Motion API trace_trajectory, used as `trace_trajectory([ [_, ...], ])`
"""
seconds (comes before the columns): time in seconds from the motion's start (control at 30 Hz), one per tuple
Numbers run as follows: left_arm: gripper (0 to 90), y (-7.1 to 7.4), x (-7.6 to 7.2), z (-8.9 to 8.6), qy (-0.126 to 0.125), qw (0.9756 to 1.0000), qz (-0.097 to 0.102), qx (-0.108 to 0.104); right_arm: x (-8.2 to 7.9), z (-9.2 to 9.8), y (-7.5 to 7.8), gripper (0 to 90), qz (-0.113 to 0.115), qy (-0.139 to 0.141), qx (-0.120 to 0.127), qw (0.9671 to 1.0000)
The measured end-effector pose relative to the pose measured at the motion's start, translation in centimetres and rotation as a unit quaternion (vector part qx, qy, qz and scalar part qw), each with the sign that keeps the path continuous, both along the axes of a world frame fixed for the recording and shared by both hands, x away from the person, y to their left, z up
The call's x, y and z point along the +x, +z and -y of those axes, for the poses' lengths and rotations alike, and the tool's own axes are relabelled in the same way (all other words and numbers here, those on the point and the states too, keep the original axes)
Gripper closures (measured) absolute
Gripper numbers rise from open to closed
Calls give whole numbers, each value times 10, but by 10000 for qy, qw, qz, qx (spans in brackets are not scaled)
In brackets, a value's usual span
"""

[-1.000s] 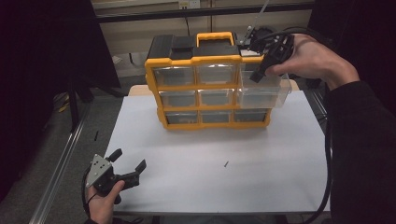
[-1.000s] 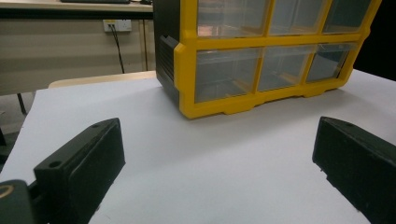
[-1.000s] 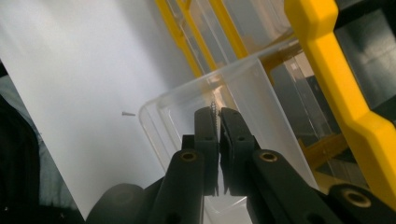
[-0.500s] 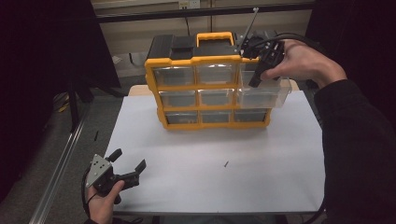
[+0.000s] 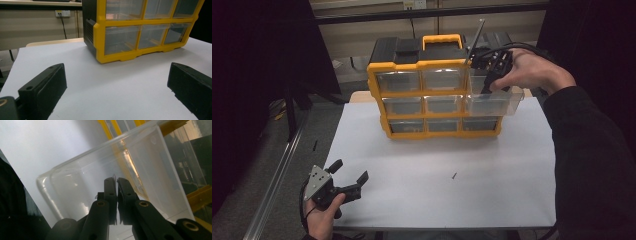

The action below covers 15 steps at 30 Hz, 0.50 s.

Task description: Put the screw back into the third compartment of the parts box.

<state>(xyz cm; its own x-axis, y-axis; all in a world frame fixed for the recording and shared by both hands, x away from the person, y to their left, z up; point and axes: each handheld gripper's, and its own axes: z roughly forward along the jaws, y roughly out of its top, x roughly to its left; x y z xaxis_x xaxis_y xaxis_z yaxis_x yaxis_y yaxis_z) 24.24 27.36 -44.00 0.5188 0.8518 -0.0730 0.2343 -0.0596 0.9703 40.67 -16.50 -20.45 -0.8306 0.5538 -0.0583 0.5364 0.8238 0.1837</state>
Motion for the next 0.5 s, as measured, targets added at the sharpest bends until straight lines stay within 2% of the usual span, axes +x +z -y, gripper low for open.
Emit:
trace_trajectory([
  [0.2,22,0,0,0,17,10000,-18,12,7,1,-7,861,-161,-68,39,9998],
  [0.5,22,0,0,-1,16,10000,3,46,10,1,-10,861,-196,-108,5,9997],
])
